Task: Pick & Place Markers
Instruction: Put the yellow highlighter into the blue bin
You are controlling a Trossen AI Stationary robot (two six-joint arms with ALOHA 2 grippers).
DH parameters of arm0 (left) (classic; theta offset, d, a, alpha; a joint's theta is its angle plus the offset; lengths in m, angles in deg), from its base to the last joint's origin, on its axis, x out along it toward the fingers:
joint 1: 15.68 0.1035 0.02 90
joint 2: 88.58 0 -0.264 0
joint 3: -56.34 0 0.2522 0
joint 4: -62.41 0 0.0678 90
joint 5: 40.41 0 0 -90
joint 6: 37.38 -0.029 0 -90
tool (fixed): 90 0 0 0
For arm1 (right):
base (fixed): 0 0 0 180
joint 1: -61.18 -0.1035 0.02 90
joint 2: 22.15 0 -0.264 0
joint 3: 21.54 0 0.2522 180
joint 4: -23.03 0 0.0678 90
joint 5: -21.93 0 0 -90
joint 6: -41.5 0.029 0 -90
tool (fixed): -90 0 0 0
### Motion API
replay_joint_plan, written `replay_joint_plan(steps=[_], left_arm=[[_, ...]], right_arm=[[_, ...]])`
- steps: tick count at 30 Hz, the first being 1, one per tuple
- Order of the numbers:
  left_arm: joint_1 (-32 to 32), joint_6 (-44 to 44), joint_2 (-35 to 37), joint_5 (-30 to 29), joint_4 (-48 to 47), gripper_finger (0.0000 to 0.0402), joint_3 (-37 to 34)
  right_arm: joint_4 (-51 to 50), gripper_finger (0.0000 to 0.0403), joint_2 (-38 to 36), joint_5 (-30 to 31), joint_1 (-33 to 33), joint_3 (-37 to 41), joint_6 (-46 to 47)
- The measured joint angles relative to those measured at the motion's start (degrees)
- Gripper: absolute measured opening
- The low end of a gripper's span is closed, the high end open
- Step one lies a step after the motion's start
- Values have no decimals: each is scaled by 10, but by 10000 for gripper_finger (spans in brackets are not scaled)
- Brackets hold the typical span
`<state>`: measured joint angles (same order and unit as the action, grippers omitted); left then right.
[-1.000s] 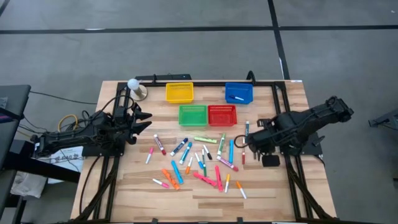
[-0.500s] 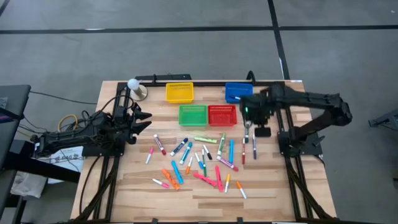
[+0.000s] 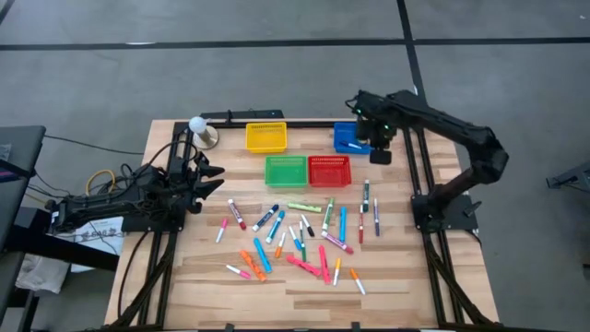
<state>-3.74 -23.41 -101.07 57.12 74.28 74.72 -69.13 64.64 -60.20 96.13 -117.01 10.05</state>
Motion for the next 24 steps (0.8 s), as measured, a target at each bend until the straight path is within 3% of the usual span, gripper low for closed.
replay_joint_plan(steps=[10, 24], left_arm=[[0, 0, 0, 0, 8, 176, 0], [0, 0, 0, 0, 19, 176, 0]], right_arm=[[116, 44, 99, -2, 67, -3, -50], [123, 45, 237, -6, 101, -125, -82]])
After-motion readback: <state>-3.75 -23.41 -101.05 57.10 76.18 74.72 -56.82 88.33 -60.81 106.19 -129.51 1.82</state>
